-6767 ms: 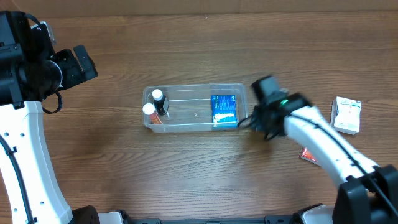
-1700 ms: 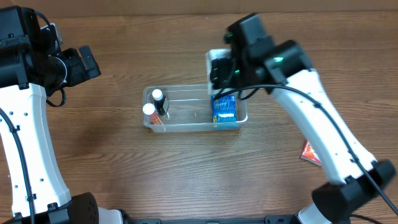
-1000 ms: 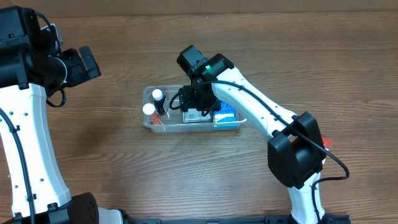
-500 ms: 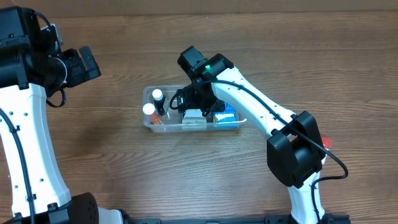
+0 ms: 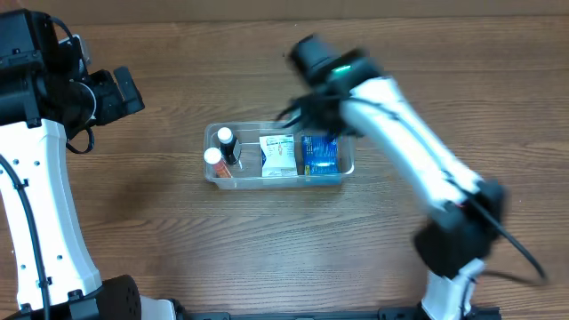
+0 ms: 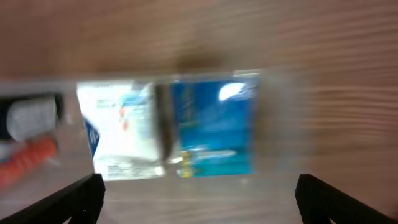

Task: Pack container
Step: 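Lower the Hansaplast box into the container's middle, release, withdraw right, then lower the right gripper onto the red box and grasp it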

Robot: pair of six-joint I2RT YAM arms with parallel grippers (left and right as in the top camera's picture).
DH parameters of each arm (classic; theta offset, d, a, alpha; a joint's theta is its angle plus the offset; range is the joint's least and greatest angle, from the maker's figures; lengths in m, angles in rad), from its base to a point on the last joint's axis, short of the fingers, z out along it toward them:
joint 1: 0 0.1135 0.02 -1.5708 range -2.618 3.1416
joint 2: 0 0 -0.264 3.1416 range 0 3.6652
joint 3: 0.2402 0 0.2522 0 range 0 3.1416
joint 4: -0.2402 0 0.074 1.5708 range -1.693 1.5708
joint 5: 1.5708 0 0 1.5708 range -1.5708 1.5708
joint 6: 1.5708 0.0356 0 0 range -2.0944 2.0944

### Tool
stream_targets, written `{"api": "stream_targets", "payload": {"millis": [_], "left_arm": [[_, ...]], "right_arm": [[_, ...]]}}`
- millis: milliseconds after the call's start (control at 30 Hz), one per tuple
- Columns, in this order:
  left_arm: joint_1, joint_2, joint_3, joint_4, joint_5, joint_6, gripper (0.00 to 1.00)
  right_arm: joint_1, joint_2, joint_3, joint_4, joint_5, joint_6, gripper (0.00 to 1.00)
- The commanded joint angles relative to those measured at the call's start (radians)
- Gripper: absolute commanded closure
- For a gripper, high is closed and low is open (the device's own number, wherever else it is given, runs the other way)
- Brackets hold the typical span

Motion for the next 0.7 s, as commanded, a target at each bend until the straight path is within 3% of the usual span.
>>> {"api": "stream_targets", "payload": {"millis": [0,133,300,667], "left_arm": [[0.004,0.002,-0.002,-0.004,0.003,0.034,0.00],[0.004,0.002,-0.002,-0.005,0.004,0.034,0.00],[0.004,0.002,-0.002,-0.003,0.004,0.034,0.00],[0.004,0.002,-0.002,-0.001,0.004,0.034,0.00]], "right_arm": [[-0.201,-0.162,0.046,-0.066,0.093,0.064,0.00],[-0.398,-0.172,0.029,-0.185,0.093,0.047,0.00],[-0.558,-0.173,-0.116,-0.193,0.093,-0.020,0.00],[-0.758,-0.172,-0.628,0.135,-0.039,-0.159,0.00]]}}
